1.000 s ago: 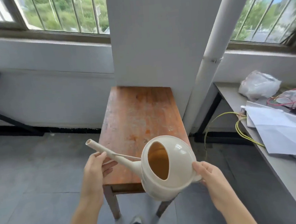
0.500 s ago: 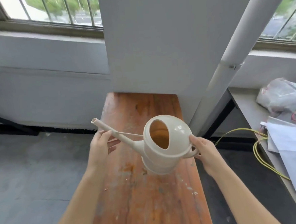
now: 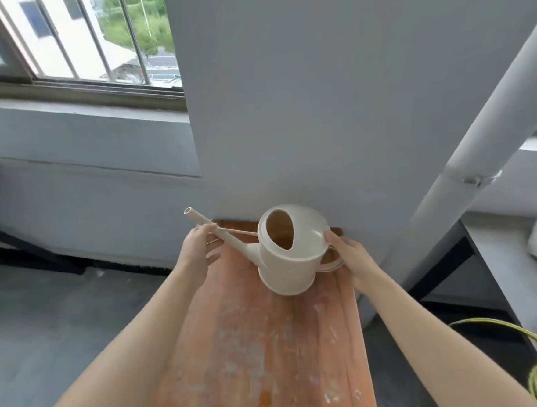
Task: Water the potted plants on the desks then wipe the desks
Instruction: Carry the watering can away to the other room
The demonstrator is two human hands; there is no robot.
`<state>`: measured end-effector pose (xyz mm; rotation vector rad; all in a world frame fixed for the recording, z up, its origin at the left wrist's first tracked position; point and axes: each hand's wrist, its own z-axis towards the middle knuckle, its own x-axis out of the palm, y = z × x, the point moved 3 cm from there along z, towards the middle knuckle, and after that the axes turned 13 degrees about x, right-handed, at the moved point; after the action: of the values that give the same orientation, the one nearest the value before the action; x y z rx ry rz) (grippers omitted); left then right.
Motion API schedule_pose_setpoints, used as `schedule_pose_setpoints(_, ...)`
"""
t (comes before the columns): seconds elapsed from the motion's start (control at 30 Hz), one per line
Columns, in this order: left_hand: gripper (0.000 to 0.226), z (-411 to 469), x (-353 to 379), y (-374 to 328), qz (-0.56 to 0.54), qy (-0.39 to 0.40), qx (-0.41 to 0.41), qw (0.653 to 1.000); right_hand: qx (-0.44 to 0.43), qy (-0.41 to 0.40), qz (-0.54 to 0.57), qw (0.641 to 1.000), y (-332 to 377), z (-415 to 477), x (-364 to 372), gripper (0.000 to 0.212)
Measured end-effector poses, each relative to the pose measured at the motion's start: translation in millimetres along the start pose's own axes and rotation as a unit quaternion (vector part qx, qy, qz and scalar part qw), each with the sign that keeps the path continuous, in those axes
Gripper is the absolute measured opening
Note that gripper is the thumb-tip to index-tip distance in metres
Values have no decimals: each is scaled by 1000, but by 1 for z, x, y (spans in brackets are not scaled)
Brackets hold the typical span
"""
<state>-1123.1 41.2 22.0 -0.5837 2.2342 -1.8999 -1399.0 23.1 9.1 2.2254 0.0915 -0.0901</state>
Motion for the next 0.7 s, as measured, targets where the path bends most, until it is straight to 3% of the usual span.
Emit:
schedule_pose_setpoints(0.1, 26, 27, 3, 8, 8, -3, -13, 1000, 19, 26, -10, 999, 11, 37, 4, 72)
schedule_pose_setpoints(0.13, 31, 35, 3, 10, 15, -3, -16, 1000, 23, 34, -19, 999, 15, 43, 6, 71)
schedule_pose_setpoints(0.23, 39, 55, 0, 15, 20, -6, -20, 1000, 24, 44, -35, 998, 26, 56, 13, 29)
schedule_pose_setpoints(0.27, 38, 61, -2, 18, 19, -9, -22, 1000, 22, 42, -39, 998, 25, 63, 14, 24)
schedule_pose_setpoints(0.4, 15, 71, -5, 26, 9, -17, -16, 1000, 25, 32, -64, 997, 19, 78, 20, 43)
schedule_pose_setpoints(0.5, 11, 70, -7, 29, 32, -3, -7, 999, 37, 74, -53, 995, 20, 81, 25, 20)
schedule_pose_setpoints(0.57, 16, 68, -10, 30, 76, 16, -3, 997, 32, 90, -52, 994, 21, 83, 27, 17)
schedule_pose_setpoints(0.6, 23, 67, -13, 30, 107, 24, -1, 994, 28, 83, -55, 995, 21, 83, 28, 23)
schedule_pose_setpoints(0.7, 38, 55, -25, 26, 228, 40, 9, 973, 42, 31, -30, 998, 15, 82, 30, 85)
